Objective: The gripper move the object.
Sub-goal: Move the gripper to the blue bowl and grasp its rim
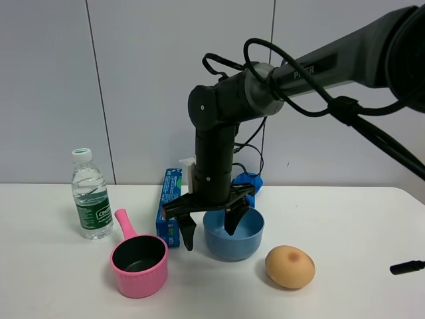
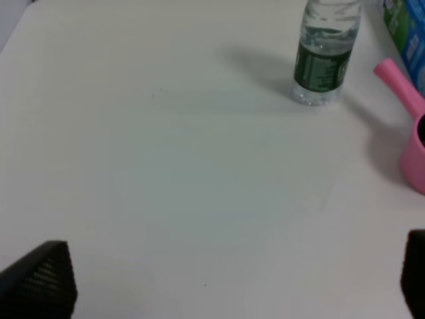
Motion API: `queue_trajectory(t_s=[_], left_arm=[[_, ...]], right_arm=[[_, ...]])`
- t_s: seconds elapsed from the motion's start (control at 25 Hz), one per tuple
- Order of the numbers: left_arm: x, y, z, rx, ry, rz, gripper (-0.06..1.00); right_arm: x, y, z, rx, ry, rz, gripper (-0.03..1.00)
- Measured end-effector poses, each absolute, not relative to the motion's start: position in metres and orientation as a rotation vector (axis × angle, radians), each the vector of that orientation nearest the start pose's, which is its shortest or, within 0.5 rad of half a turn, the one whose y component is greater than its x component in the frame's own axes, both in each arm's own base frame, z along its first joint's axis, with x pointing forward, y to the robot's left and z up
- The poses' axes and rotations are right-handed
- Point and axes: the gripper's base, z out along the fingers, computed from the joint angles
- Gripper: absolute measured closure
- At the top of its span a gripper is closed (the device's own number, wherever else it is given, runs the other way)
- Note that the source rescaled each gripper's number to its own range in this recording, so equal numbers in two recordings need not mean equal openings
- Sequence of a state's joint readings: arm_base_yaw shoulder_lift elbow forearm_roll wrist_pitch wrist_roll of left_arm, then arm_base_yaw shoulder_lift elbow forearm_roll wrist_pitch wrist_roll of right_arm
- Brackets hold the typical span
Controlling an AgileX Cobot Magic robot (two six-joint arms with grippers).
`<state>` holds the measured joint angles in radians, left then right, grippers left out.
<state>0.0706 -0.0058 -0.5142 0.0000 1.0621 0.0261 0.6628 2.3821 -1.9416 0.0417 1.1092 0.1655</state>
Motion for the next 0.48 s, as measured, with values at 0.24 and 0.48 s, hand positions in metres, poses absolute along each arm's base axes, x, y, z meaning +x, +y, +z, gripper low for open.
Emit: queue_trajectory(t_s=[0.24,0.48], left_arm=[[-0.0075,-0.0005,0.2810,-0.045,2.026,0.061,-0.06],[-0.0075,-0.0005,0.2810,-0.045,2.026,0.061,-0.06]], right_arm=[[0.3812,0.3019,0.1248,-0.724,2.963,0.125,0.21],[0.3815,0.3017,0.1248,-0.728,2.959,0.120,0.36]])
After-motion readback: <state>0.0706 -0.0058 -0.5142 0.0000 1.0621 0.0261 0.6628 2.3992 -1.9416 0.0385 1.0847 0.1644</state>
